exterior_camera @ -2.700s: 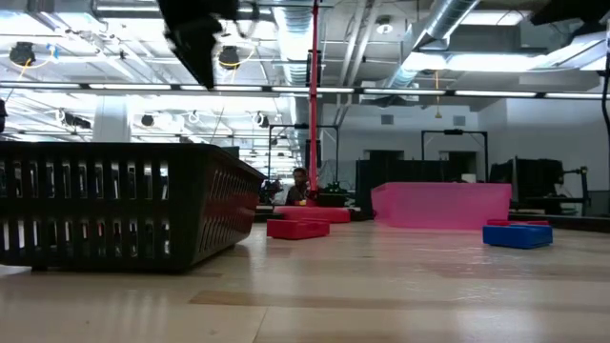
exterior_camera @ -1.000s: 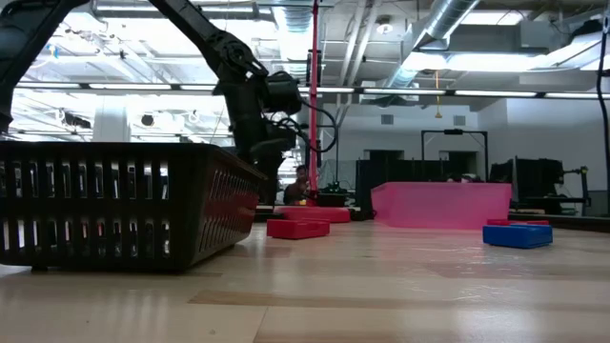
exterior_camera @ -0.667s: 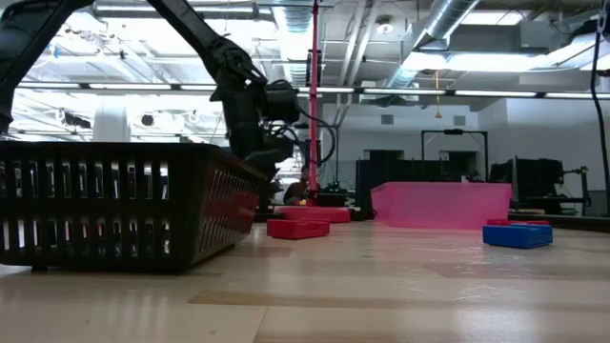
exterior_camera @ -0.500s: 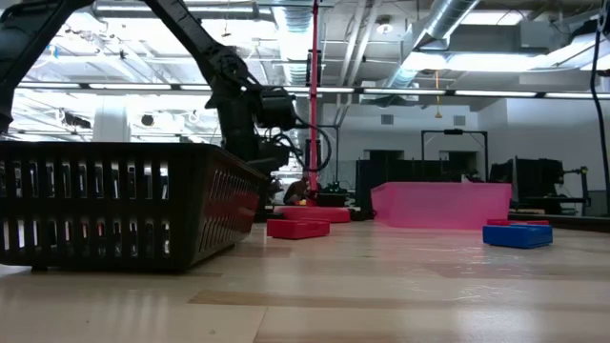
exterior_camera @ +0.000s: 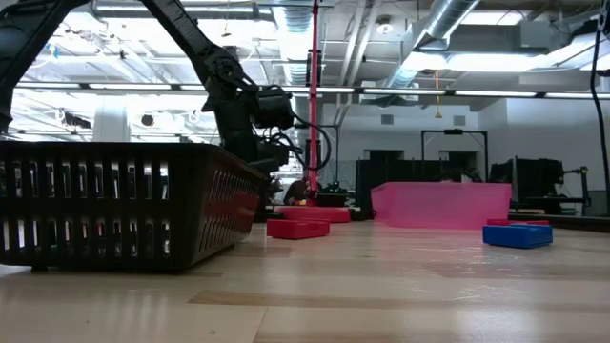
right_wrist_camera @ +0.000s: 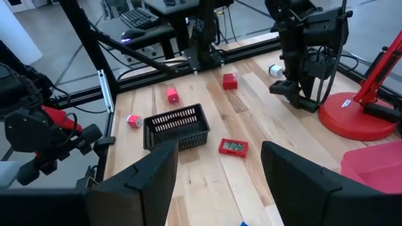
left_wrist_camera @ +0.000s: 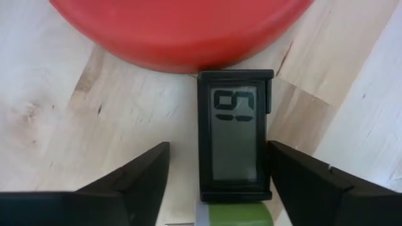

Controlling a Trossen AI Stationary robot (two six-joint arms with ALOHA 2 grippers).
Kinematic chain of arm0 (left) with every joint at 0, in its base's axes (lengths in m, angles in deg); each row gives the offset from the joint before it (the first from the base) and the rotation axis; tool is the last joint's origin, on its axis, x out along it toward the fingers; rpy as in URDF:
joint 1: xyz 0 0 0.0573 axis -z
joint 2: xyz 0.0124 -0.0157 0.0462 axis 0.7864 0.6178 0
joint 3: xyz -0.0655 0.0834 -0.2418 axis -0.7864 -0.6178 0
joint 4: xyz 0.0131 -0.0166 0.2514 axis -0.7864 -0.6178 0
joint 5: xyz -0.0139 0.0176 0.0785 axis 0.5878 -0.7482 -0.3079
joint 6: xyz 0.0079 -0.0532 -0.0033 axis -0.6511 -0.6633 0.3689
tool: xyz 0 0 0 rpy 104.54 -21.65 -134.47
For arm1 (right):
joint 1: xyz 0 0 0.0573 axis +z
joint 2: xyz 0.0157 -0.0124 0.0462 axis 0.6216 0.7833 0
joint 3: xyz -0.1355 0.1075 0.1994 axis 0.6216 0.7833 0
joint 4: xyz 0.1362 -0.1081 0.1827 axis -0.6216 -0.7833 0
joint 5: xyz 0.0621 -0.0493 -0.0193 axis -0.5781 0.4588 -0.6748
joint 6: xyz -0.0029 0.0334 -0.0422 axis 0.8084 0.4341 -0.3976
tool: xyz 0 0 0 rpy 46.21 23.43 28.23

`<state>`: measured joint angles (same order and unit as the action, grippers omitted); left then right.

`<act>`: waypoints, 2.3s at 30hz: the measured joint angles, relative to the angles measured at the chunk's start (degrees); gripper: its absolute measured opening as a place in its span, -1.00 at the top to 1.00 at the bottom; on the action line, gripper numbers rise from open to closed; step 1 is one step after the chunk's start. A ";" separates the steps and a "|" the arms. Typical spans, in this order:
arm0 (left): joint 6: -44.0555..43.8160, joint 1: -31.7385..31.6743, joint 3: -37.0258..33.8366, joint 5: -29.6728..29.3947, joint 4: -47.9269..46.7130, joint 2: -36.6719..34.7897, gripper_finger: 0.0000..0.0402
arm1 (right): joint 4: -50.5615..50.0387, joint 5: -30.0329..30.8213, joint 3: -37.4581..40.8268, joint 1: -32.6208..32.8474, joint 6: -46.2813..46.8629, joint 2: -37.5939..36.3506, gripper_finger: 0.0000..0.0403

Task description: Pick & Place Office items

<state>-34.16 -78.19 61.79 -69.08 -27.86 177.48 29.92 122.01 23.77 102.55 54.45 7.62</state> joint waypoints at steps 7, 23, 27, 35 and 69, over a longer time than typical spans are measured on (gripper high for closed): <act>0.00 0.21 0.00 1.07 0.24 0.09 0.11 | 0.00 0.00 0.00 0.00 -0.11 0.00 -0.11; 1.29 4.84 -0.32 7.28 -2.82 -7.81 0.23 | 1.30 -0.02 0.00 0.00 -0.25 0.00 -0.11; 0.93 9.63 -0.28 8.18 -4.15 -14.02 0.24 | 3.93 0.00 0.00 0.00 -3.37 0.00 -0.11; -8.96 22.15 -7.07 7.14 -2.79 -25.90 0.15 | 8.93 0.23 0.00 0.00 -8.35 0.02 -0.11; -30.17 48.87 -19.34 -3.85 15.47 -18.40 0.21 | 17.21 4.46 0.00 -0.11 -14.95 3.02 -0.11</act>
<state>-64.33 -29.32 42.45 -72.93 -12.39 159.08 47.14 126.46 23.77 102.44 39.50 10.64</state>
